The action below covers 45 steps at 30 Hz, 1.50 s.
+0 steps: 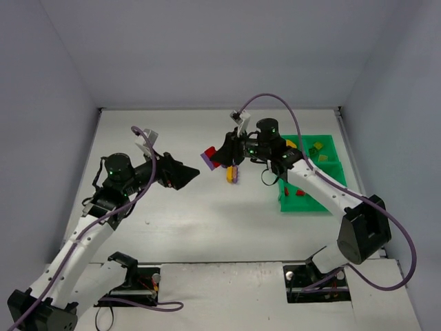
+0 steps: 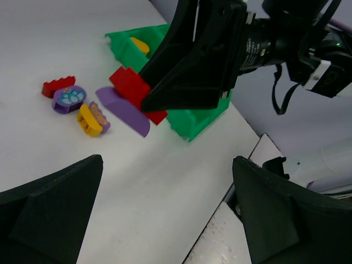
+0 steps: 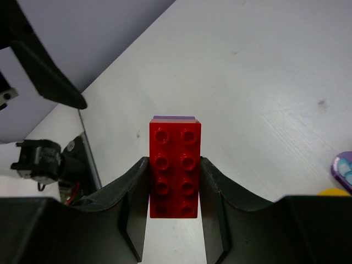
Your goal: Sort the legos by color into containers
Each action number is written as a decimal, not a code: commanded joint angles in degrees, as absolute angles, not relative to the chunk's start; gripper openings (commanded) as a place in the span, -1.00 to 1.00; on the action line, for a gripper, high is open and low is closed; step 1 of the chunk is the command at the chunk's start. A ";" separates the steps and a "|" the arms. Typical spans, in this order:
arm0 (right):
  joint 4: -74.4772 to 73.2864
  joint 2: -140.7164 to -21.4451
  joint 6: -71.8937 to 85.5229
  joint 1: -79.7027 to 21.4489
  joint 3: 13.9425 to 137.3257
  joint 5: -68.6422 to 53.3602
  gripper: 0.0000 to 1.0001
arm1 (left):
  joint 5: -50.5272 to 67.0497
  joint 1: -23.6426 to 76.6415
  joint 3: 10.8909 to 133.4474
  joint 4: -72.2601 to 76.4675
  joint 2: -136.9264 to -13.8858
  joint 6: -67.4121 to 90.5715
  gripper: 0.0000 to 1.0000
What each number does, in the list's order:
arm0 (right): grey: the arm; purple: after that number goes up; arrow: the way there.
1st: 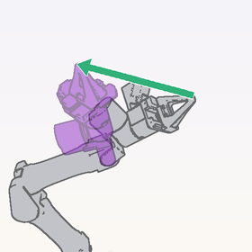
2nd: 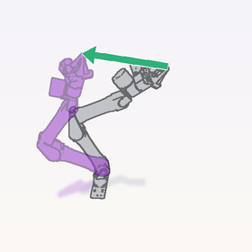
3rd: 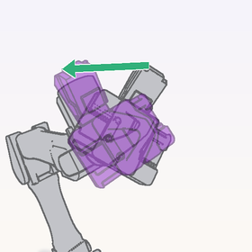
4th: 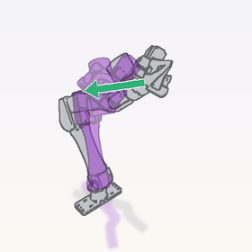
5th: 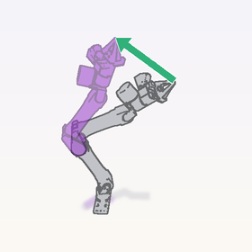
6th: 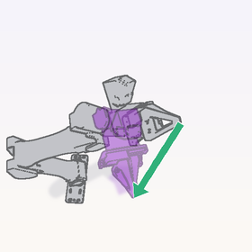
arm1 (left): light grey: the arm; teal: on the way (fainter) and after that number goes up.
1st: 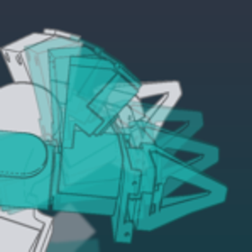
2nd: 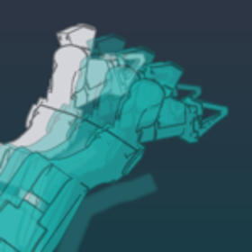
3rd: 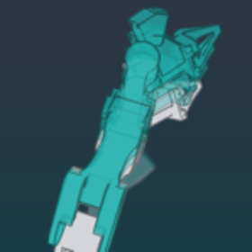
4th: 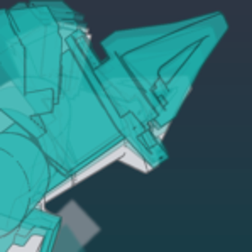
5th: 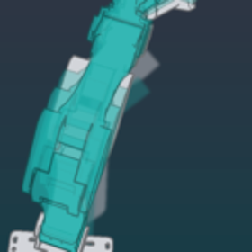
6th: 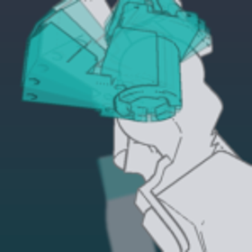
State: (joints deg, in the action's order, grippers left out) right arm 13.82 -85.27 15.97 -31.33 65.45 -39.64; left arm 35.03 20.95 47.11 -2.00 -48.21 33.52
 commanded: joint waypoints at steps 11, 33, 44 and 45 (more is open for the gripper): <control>30.50 -78.49 24.26 -27.69 62.75 -55.72 -1.00 | 43.86 20.83 49.66 18.98 -55.63 37.96 0.91; 39.63 -78.04 30.76 -27.33 61.52 -59.67 -1.00 | 50.36 20.92 49.31 36.73 -64.51 50.01 0.68; 46.40 -79.80 35.33 -27.33 60.82 -61.70 -1.00 | 52.03 21.01 49.39 41.48 -66.53 52.21 0.24; 46.75 -79.98 35.68 -27.25 60.82 -61.79 -1.00 | 52.03 21.01 49.48 41.75 -66.62 52.21 0.24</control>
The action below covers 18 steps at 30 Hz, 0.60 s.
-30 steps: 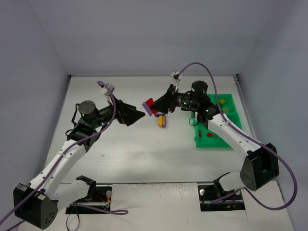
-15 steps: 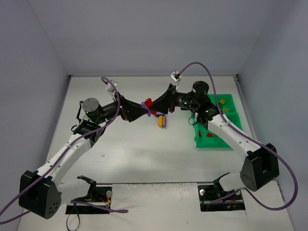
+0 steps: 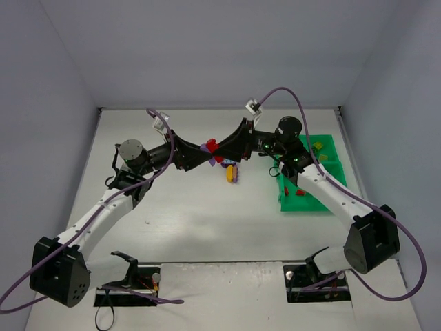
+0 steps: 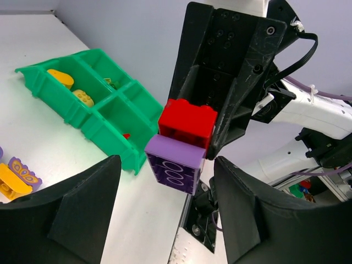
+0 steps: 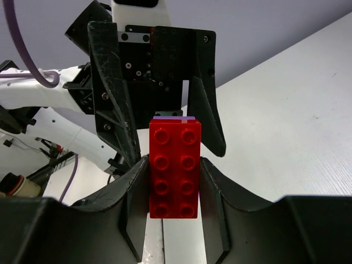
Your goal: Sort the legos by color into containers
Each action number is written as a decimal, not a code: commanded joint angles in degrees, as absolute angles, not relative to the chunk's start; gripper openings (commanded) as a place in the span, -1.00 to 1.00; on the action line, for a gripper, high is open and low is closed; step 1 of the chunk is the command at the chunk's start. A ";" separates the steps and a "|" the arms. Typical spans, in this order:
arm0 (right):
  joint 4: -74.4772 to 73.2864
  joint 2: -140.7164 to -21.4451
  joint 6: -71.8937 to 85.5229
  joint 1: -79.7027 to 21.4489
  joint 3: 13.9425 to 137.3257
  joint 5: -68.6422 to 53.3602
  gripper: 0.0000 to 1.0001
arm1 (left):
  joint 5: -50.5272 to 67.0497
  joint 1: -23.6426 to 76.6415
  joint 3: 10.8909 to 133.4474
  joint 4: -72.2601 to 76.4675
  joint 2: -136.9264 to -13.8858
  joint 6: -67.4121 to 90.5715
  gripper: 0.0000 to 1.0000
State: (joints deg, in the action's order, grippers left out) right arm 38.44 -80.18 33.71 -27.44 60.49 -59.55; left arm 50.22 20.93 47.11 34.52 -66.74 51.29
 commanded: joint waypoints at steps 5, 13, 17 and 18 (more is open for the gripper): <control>47.28 -80.51 36.12 -27.33 60.91 -62.31 -1.00 | 52.47 21.01 49.75 42.71 -67.41 52.64 0.22; 48.95 -81.65 37.44 -27.33 60.47 -62.67 -1.00 | 53.35 21.01 49.92 46.23 -68.38 55.19 -0.11; 49.83 -82.00 37.97 -27.25 60.29 -62.84 -1.00 | 53.96 21.09 49.48 48.43 -68.47 56.42 -0.53; 49.83 -82.09 37.97 -27.33 60.21 -62.75 -1.00 | 54.49 21.09 49.40 49.04 -68.55 56.60 -0.64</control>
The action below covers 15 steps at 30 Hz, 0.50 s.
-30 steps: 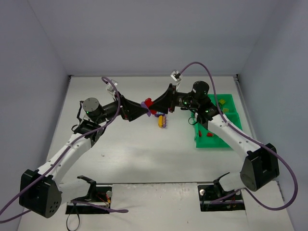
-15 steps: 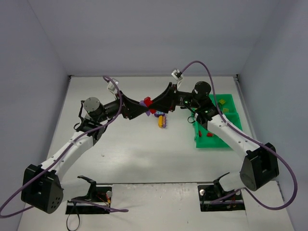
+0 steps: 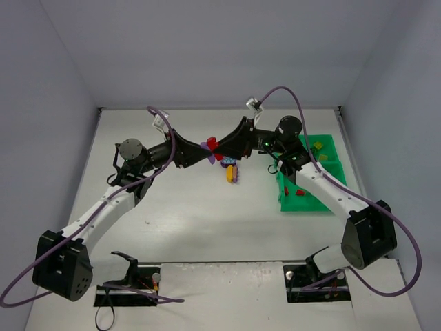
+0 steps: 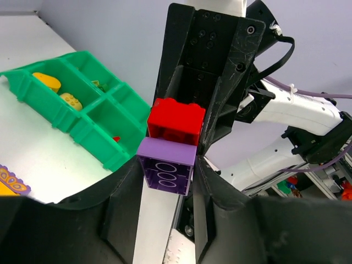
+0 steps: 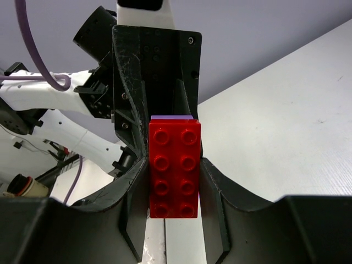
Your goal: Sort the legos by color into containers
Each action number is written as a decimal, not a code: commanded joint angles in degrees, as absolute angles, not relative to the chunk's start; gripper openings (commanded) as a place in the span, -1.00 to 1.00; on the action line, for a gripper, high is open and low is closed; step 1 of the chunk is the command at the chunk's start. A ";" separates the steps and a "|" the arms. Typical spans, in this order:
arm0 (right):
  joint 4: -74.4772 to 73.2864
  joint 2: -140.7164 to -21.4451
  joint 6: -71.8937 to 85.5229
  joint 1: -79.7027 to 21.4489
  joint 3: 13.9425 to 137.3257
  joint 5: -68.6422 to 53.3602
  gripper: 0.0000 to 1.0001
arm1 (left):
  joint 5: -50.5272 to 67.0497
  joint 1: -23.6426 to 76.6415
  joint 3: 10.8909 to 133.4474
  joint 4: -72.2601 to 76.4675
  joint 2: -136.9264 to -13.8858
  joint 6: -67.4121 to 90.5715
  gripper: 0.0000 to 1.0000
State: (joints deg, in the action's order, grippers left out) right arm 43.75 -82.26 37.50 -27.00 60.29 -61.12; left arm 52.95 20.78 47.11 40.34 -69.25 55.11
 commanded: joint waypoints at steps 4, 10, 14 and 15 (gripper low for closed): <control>49.75 -81.83 37.62 -26.37 59.77 -62.67 -1.00 | 55.28 21.01 48.34 50.36 -67.94 57.13 -1.00; 49.57 -79.55 37.79 -20.49 56.70 -63.72 -1.00 | 55.72 20.74 46.23 50.45 -66.27 56.34 -1.00; 46.52 -77.26 36.92 -14.51 54.76 -65.39 -1.00 | 55.99 20.22 44.65 50.63 -65.22 56.51 -1.00; 44.15 -75.86 33.96 -13.20 54.76 -65.22 -1.00 | 55.99 19.95 44.21 50.54 -64.87 56.51 -1.00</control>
